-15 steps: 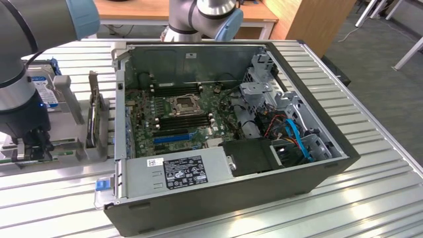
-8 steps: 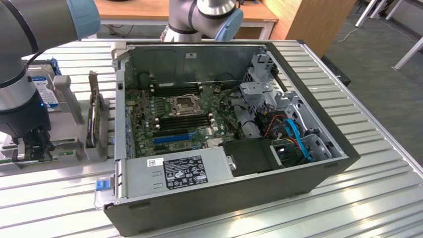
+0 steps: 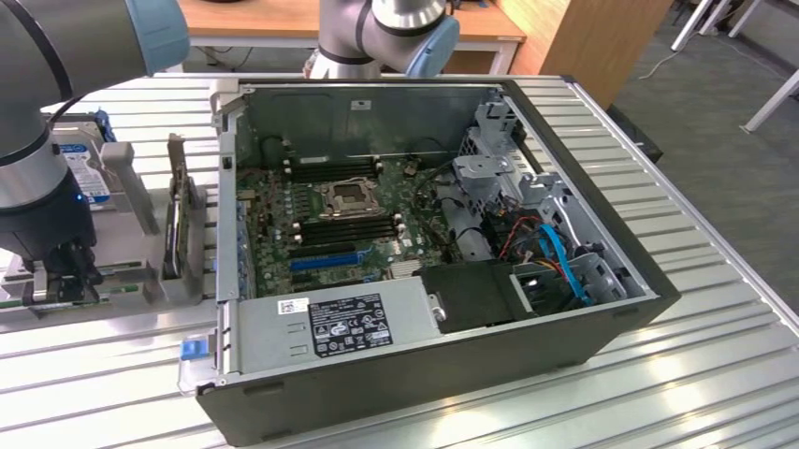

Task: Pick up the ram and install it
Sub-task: 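Pick up the ram and move it above insertion slot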

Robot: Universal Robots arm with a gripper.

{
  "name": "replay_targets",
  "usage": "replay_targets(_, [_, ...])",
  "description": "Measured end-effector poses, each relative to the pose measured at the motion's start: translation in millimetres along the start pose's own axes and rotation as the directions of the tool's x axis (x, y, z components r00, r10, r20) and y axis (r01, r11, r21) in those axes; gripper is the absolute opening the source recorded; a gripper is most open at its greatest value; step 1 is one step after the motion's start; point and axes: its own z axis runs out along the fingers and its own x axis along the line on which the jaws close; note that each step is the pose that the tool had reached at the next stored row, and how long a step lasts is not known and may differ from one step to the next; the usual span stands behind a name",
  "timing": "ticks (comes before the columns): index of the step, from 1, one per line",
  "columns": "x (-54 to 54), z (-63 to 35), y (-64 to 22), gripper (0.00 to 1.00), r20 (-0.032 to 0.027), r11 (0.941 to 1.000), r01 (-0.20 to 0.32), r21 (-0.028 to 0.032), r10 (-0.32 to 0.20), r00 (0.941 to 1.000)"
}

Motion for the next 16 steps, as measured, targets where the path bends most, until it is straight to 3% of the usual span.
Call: replay_targets(16, [0.8,0.0,0.0,0.29,-0.0004,1.0000,0.000,0.0000,0.000,1.0000])
